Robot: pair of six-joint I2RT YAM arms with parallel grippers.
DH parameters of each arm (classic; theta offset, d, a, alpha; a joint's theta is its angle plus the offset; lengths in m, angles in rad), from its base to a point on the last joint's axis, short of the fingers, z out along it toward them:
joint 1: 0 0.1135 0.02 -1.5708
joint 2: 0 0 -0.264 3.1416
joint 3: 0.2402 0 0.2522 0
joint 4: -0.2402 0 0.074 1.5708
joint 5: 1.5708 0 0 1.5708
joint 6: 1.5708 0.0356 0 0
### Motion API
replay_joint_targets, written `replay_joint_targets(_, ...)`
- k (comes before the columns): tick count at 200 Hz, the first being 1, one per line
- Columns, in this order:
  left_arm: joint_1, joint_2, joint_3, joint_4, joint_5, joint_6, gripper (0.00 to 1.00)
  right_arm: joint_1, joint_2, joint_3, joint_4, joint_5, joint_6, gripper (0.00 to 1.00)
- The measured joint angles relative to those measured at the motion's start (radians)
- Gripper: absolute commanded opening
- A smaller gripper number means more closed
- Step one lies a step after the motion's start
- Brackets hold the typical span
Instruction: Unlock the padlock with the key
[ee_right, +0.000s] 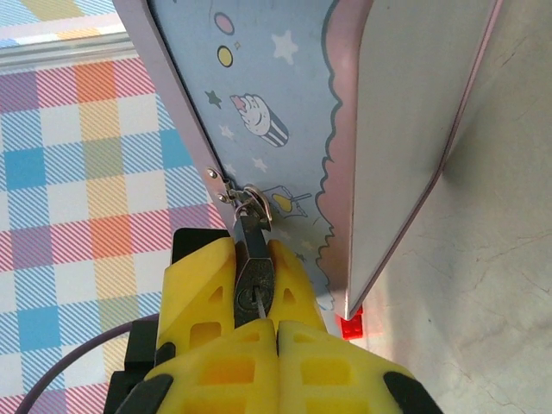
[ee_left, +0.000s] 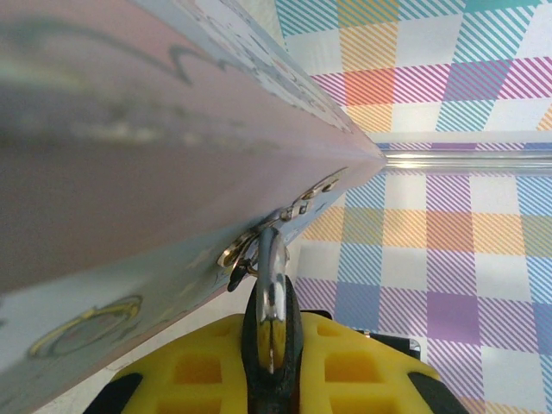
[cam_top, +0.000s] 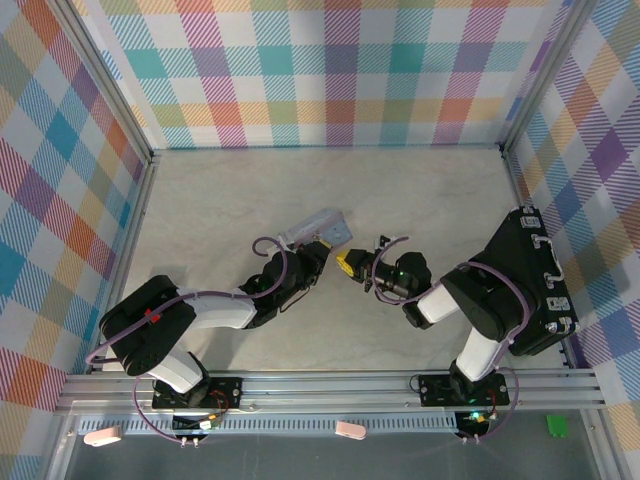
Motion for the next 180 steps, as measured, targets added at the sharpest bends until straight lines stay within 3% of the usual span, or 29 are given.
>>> replay_joint_targets(120, 0.000, 0.029, 0.041, -0.013, -0.008, 0.007, 0.00, -0.054, 0.056, 0.054, 0.005, -0.020, -0.029, 0.00)
replay_joint_targets(180, 0.000, 0.030, 0.041, -0.011, -0.010, 0.009, 0.00, 0.002, 0.025, 0.027, -0.007, 0.110, -0.029, 0.00)
